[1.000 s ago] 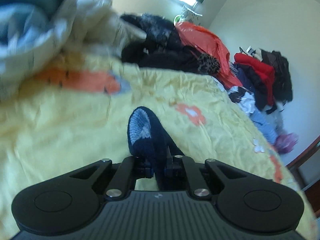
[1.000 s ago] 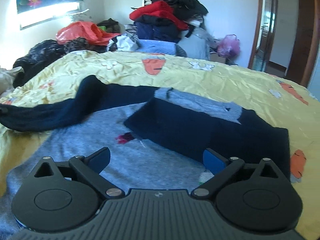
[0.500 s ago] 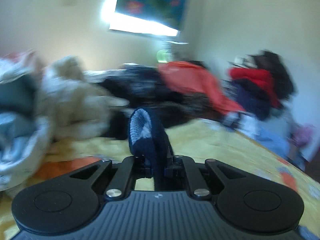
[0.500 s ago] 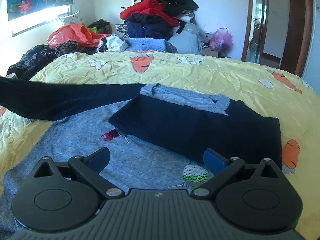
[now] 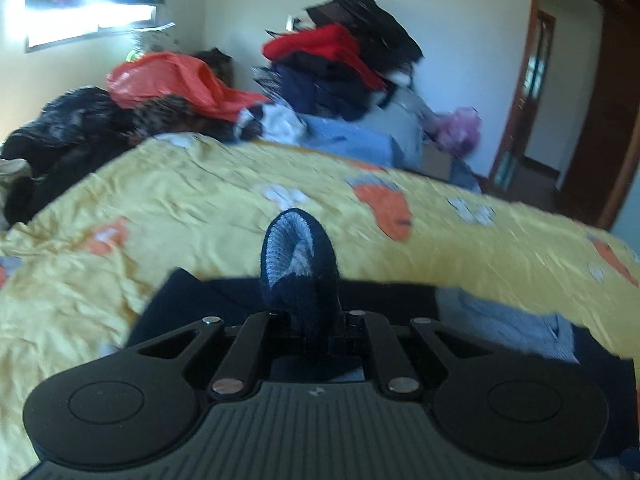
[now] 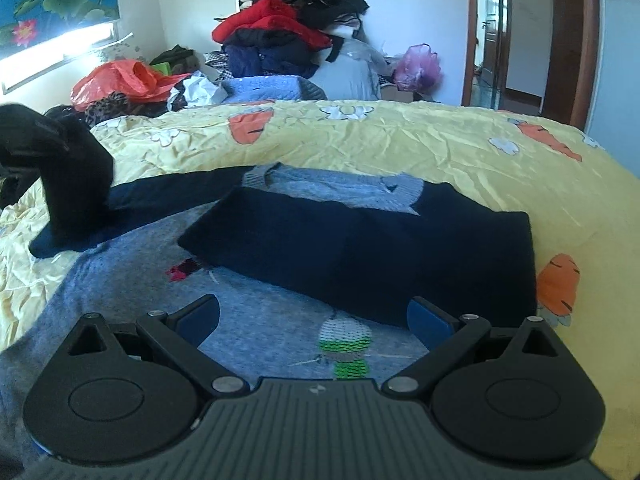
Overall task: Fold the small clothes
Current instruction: 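Lay the sleeve across the sweater body with the left gripper and release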
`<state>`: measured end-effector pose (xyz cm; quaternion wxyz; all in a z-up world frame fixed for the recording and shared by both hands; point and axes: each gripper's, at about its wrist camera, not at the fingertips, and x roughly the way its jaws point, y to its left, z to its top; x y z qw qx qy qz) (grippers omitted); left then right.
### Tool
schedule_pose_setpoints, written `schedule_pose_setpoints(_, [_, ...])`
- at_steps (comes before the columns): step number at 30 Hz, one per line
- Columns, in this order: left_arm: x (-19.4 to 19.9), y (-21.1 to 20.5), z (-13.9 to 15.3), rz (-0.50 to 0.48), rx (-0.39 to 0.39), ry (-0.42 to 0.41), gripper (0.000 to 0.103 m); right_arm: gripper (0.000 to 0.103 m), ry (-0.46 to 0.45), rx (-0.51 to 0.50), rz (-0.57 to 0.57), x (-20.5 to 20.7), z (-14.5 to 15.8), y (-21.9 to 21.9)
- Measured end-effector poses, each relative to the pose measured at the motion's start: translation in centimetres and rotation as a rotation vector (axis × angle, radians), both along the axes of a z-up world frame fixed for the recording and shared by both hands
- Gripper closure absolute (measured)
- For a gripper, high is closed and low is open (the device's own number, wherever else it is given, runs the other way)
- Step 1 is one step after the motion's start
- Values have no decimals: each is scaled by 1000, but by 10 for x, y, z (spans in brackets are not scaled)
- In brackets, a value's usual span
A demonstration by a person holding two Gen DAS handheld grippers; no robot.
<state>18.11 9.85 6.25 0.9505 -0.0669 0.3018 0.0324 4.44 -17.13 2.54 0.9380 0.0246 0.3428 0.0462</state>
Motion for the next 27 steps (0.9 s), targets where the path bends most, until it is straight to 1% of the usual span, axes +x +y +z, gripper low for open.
schedule_pose_setpoints(4, [2, -22, -8, -38, 15, 21, 95, 3, 1, 8, -23, 0, -2, -10])
schedule_pose_setpoints(10, [0, -54, -10, -101, 37, 27, 95, 3, 5, 29, -57, 1, -6, -24])
schedule_pose_setpoints(19, [-1, -108, -16, -213, 20, 45, 95, 3, 9, 19, -75, 1, -8, -35])
schedule_pose_setpoints(27, [1, -139, -25, -262, 14, 62, 95, 3, 13, 1, -119, -3, -10, -54])
